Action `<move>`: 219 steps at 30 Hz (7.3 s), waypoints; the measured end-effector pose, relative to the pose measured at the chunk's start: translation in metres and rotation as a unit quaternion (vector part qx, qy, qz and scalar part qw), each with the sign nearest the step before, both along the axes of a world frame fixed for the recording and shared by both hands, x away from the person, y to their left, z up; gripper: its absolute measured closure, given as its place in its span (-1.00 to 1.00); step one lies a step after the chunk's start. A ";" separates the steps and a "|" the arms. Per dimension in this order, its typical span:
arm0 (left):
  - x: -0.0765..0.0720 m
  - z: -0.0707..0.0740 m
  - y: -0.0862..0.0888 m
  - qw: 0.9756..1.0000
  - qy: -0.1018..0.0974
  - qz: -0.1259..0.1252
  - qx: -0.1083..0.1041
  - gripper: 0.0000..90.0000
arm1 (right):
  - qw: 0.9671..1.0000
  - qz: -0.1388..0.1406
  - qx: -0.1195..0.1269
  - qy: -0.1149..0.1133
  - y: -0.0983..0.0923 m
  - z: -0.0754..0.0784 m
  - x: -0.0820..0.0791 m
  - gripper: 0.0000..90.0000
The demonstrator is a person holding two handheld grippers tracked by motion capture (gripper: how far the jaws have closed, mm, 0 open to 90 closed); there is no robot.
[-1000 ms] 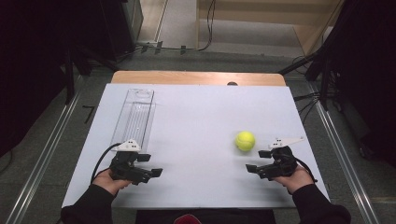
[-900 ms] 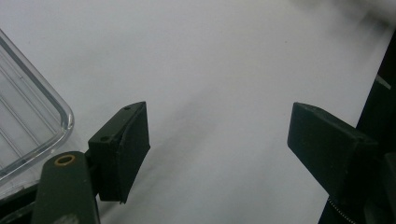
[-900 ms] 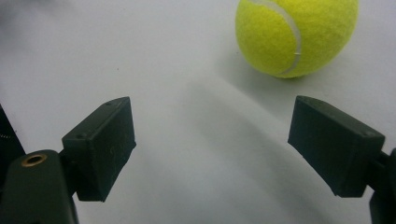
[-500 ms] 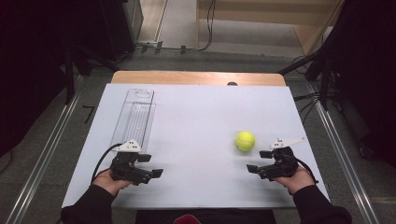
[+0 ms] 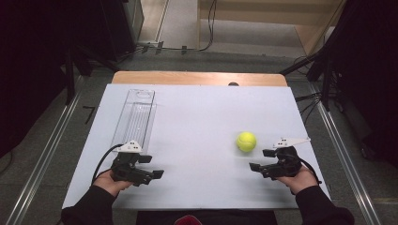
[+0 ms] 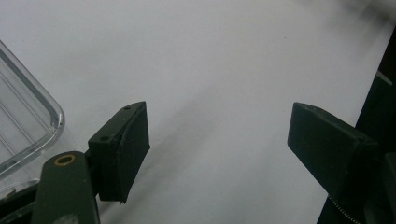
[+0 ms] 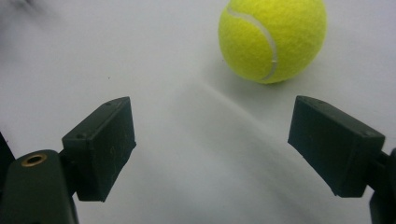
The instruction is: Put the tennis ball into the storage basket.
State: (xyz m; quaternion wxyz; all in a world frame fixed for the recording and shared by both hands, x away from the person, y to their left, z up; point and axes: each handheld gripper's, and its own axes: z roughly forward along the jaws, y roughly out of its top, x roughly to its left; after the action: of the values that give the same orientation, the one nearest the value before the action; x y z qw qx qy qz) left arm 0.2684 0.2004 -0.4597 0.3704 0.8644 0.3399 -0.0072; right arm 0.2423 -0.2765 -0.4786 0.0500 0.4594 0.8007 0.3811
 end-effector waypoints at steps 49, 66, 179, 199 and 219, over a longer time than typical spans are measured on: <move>0.002 -0.003 0.000 1.000 0.004 -0.002 0.004 -0.53 | 1.000 -0.007 -0.006 -0.025 0.010 0.031 0.047 -0.72; 0.002 -0.003 -0.001 1.000 0.006 -0.004 0.005 -0.53 | 0.999 -0.005 -0.022 -0.029 0.021 0.036 0.070 -0.72; 0.002 -0.003 -0.002 1.000 0.006 -0.013 0.012 -0.53 | 0.998 -0.018 -0.056 0.034 0.036 -0.027 0.087 -0.50; 0.002 -0.003 -0.003 1.000 0.006 -0.015 0.014 -0.53 | 0.998 -0.017 -0.049 0.036 0.033 -0.024 0.088 -0.50; 0.002 -0.003 -0.003 1.000 0.006 -0.017 0.014 -0.53 | 1.000 -0.003 -0.018 -0.006 0.033 0.007 0.078 -0.50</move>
State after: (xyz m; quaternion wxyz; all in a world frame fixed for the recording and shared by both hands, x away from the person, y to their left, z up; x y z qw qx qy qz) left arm 0.2706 0.1974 -0.4632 0.3561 0.8750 0.3277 -0.0133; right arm 0.3198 -0.2430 -0.4715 0.0649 0.4587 0.8057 0.3692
